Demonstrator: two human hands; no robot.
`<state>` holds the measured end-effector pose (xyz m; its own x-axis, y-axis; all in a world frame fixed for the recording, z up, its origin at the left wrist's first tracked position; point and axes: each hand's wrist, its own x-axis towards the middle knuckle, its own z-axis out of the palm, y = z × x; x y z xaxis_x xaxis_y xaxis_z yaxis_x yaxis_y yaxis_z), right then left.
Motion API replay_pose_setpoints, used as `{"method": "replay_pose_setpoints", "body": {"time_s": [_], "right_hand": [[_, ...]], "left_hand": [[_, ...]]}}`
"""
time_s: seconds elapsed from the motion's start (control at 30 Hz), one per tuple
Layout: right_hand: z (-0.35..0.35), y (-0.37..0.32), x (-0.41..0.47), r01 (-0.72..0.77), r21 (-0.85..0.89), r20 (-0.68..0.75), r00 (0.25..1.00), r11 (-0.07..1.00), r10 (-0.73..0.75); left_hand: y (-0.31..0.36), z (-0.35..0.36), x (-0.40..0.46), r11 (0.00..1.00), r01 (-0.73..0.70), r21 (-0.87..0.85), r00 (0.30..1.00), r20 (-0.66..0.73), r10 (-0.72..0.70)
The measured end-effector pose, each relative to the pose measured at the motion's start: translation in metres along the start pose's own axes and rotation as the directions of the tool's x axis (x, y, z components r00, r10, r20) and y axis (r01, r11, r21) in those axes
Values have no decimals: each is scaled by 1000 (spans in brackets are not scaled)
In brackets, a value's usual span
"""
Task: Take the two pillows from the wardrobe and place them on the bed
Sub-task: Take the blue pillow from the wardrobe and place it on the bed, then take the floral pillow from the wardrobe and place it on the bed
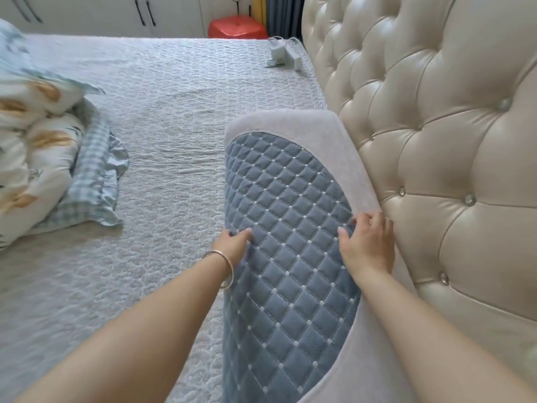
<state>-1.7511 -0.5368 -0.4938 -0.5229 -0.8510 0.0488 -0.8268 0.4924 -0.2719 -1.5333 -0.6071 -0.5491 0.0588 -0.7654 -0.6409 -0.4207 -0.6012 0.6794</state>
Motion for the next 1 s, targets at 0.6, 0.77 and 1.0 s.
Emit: {"method": "replay_pose_setpoints", "body": {"time_s": [0.6, 0.77, 1.0], "right_hand": [[-214, -289, -257, 383, 504, 80, 872, 774, -483], [-253, -358, -342, 537, 569, 94, 710, 623, -698], [-276, -430, -476, 715, 544, 193, 402, 439, -895]], "left_hand": [[-9, -335, -355, 882, -305, 360, 770, -452, 451], [-49, -405, -447, 920, -223, 324, 657, -647, 387], [-149, -485, -571, 988, -48, 149, 533, -833, 151]]}}
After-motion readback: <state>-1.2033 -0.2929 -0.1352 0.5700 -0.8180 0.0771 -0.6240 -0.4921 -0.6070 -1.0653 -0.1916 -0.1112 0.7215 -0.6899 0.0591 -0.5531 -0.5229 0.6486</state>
